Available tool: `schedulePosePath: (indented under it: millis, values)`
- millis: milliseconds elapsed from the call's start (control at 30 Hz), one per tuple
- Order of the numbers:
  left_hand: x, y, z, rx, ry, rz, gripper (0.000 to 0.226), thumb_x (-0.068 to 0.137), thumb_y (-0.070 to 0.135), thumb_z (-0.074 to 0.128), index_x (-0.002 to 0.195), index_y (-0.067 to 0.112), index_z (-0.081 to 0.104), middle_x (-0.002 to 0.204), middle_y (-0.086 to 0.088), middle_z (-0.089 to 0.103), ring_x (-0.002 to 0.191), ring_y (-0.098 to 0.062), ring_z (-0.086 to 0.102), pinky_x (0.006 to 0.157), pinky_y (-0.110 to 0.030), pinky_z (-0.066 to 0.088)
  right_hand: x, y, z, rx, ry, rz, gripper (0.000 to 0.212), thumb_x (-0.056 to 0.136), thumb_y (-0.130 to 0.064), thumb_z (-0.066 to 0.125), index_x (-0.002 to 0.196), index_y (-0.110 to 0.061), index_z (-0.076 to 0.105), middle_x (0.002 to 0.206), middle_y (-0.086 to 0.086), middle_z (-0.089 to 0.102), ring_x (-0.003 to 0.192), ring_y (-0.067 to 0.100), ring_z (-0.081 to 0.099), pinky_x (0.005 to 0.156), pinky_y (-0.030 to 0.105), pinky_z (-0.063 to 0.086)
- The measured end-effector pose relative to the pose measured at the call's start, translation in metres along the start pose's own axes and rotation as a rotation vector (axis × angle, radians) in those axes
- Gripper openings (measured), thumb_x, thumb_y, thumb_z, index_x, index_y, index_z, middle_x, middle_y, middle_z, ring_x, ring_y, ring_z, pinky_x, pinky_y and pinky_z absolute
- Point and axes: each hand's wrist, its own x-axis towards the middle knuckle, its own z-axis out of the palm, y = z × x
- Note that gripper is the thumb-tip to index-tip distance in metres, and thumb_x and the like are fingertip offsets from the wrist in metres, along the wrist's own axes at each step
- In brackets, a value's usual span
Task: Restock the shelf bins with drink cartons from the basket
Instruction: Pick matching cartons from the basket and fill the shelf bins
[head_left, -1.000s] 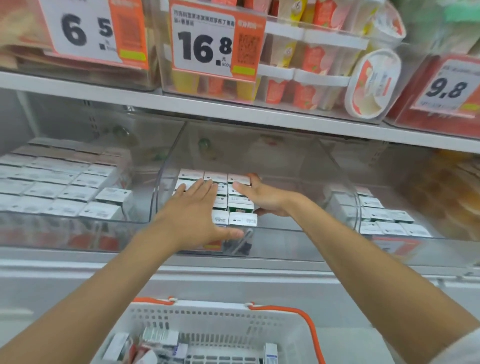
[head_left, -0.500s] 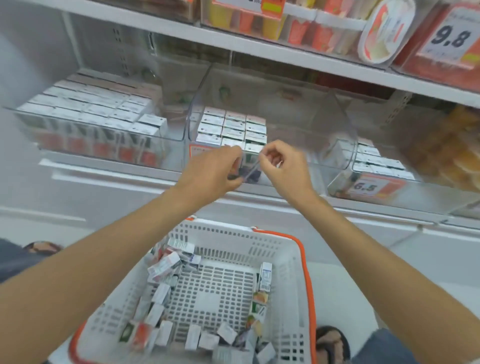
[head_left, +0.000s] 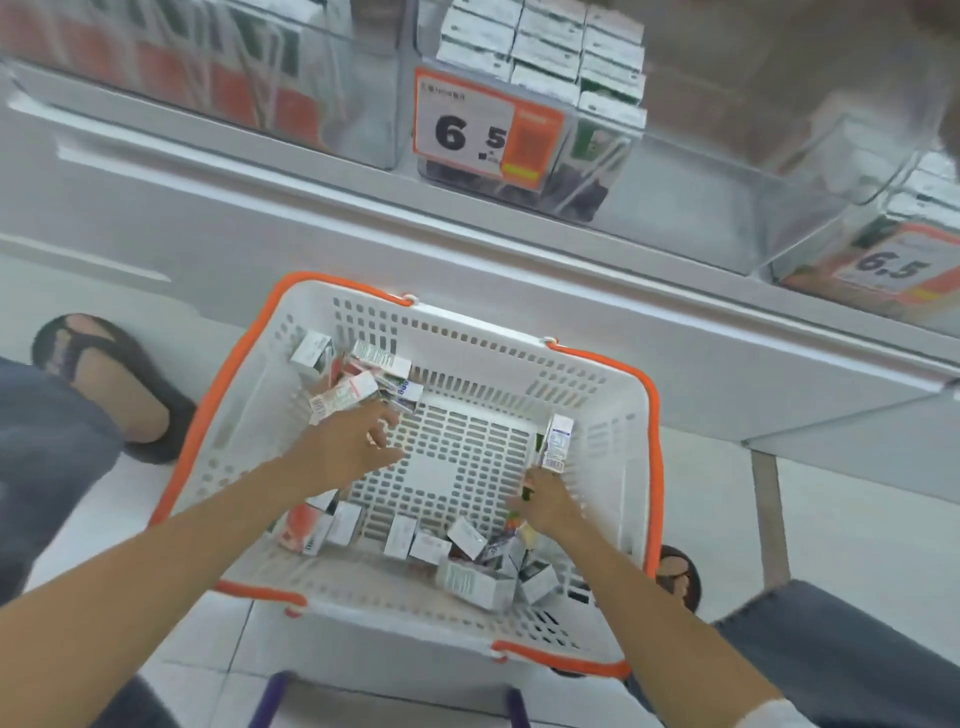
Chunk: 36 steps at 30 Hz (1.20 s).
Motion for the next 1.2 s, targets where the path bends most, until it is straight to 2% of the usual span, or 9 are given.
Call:
schedulePosePath:
  millis: [133, 300, 467, 567, 767, 900, 1033, 1100, 1200]
  values:
    - [0.008, -0.011, 0.021, -0.114, -0.075, 0.018, 0.028, 0.087, 0.027, 0.070, 0.110, 0.025, 0.056, 0.093, 0.004, 0.063, 0.084, -0.017, 0.063, 0.075, -0.029, 0.052, 0.010, 0.001, 0.010, -0.258, 0.223, -0.019, 0.018, 0.094, -0.003, 0.045, 0.108, -0.008, 0.056, 0.120, 0.012, 0.056, 0.098, 0.028, 0.061, 0.076, 0.032, 0.050]
    - [0.017, 0.005, 0.051, -0.178, -0.151, 0.039, 0.022, 0.090, 0.024, 0.067, 0.109, 0.025, 0.057, 0.094, 0.004, 0.063, 0.082, -0.014, 0.062, 0.082, -0.040, 0.054, 0.018, -0.019, -0.011, -0.292, 0.034, -0.024, 0.054, 0.098, -0.036, 0.051, 0.145, -0.015, 0.038, 0.151, 0.016, 0.031, 0.121, 0.033, 0.054, 0.096, 0.038, 0.049]
    - [0.012, 0.006, 0.067, -0.157, -0.247, 0.041, 0.025, 0.091, 0.028, 0.065, 0.113, 0.028, 0.054, 0.099, 0.006, 0.061, 0.086, -0.013, 0.063, 0.079, -0.035, 0.055, 0.020, -0.024, 0.024, -0.642, 0.063, 0.013, 0.047, 0.100, -0.039, 0.047, 0.136, -0.009, 0.047, 0.150, 0.019, 0.025, 0.122, 0.034, 0.049, 0.094, 0.040, 0.050]
    - [0.009, -0.005, 0.060, -0.162, -0.220, -0.001, 0.023, 0.090, 0.026, 0.065, 0.111, 0.027, 0.054, 0.098, 0.005, 0.061, 0.086, -0.014, 0.062, 0.081, -0.036, 0.055, 0.019, -0.021, 0.025, -0.572, 0.149, 0.005, 0.026, 0.097, -0.022, 0.054, 0.119, -0.008, 0.058, 0.137, 0.014, 0.037, 0.109, 0.030, 0.055, 0.085, 0.038, 0.053]
    - [0.012, 0.000, 0.062, -0.197, -0.148, -0.035, 0.027, 0.091, 0.022, 0.065, 0.116, 0.024, 0.055, 0.113, 0.000, 0.058, 0.097, -0.017, 0.061, 0.081, -0.032, 0.052, 0.012, -0.009, -0.005, -0.244, 0.060, -0.062, 0.047, 0.090, -0.017, 0.067, 0.128, 0.002, 0.045, 0.127, 0.013, 0.059, 0.109, 0.027, 0.061, 0.088, 0.032, 0.050]
    - [0.014, 0.014, 0.073, -0.218, -0.183, 0.019, 0.072, 0.084, 0.033, 0.073, 0.144, 0.026, 0.035, 0.147, 0.011, 0.033, 0.126, -0.010, 0.042, 0.099, -0.030, 0.041, -0.009, -0.021, -0.036, -0.088, 0.104, -0.306, 0.039, 0.089, -0.024, 0.070, 0.123, -0.008, 0.061, 0.107, 0.000, 0.064, 0.089, 0.009, 0.061, 0.078, 0.018, 0.043]
    - [0.020, 0.026, 0.078, -0.446, -0.213, -0.010, 0.058, 0.077, 0.031, 0.080, 0.128, 0.027, 0.052, 0.114, 0.012, 0.061, 0.102, -0.009, 0.058, 0.089, -0.031, 0.047, -0.017, -0.058, -0.058, 0.217, -0.148, -0.458, 0.024, 0.081, -0.036, 0.078, 0.102, -0.029, 0.069, 0.106, -0.013, 0.063, 0.073, -0.002, 0.062, 0.064, 0.014, 0.045]
    - [0.021, 0.020, 0.075, -0.475, -0.164, -0.044, 0.026, 0.082, 0.023, 0.076, 0.098, 0.012, 0.059, 0.068, 0.000, 0.064, 0.063, -0.013, 0.061, 0.074, -0.033, 0.053, -0.005, -0.057, -0.063, 0.168, -0.009, -0.388, 0.037, 0.079, -0.047, 0.075, 0.111, -0.032, 0.065, 0.122, -0.011, 0.057, 0.100, 0.002, 0.061, 0.078, 0.019, 0.047]
    - [0.022, 0.002, 0.069, -0.509, -0.106, -0.118, 0.027, 0.085, 0.020, 0.073, 0.092, 0.000, 0.056, 0.064, -0.007, 0.059, 0.062, -0.018, 0.060, 0.065, -0.033, 0.056, 0.021, -0.032, -0.057, -0.096, 0.295, -0.031, 0.061, 0.090, -0.041, 0.065, 0.138, -0.011, 0.042, 0.136, 0.011, 0.046, 0.117, 0.027, 0.054, 0.092, 0.037, 0.045]
